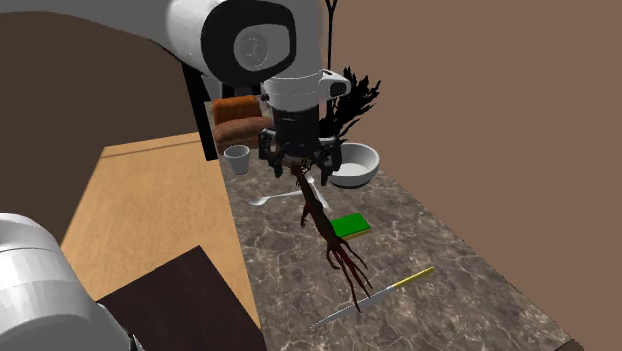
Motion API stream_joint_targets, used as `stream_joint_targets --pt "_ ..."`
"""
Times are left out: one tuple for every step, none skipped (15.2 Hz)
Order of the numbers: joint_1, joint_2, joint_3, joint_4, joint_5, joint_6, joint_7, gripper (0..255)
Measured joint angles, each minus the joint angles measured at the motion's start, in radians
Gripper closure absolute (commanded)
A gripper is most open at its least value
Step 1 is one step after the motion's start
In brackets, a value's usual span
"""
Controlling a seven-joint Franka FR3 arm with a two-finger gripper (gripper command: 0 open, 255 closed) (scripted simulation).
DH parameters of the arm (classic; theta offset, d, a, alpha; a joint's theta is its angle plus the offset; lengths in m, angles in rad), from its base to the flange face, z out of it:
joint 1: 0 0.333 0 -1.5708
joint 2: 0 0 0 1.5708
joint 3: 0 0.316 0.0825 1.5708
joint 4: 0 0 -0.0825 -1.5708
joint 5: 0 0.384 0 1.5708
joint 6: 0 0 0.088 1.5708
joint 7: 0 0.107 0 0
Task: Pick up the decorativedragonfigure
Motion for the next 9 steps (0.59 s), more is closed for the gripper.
stream_joint_targets --pt "0.013 0.036 -0.013 0.003 0.002 0.031 -0.042 0" --pt "0.025 0.062 -0.023 -0.004 0.004 0.061 -0.081 0" --pt "0.038 0.094 -0.034 -0.005 0.008 0.091 -0.122 0" --pt "0.050 0.137 -0.050 0.004 0.013 0.122 -0.169 0" --pt "0.065 0.172 -0.057 0.015 0.021 0.142 -0.209 0" --pt "0.076 0.210 -0.070 0.022 0.029 0.170 -0.256 0" --pt "0.088 0.247 -0.079 0.031 0.040 0.194 -0.301 0" --pt "0.101 0.288 -0.086 0.037 0.053 0.225 -0.346 0" --pt "0.113 0.331 -0.094 0.046 0.068 0.253 -0.394 0"
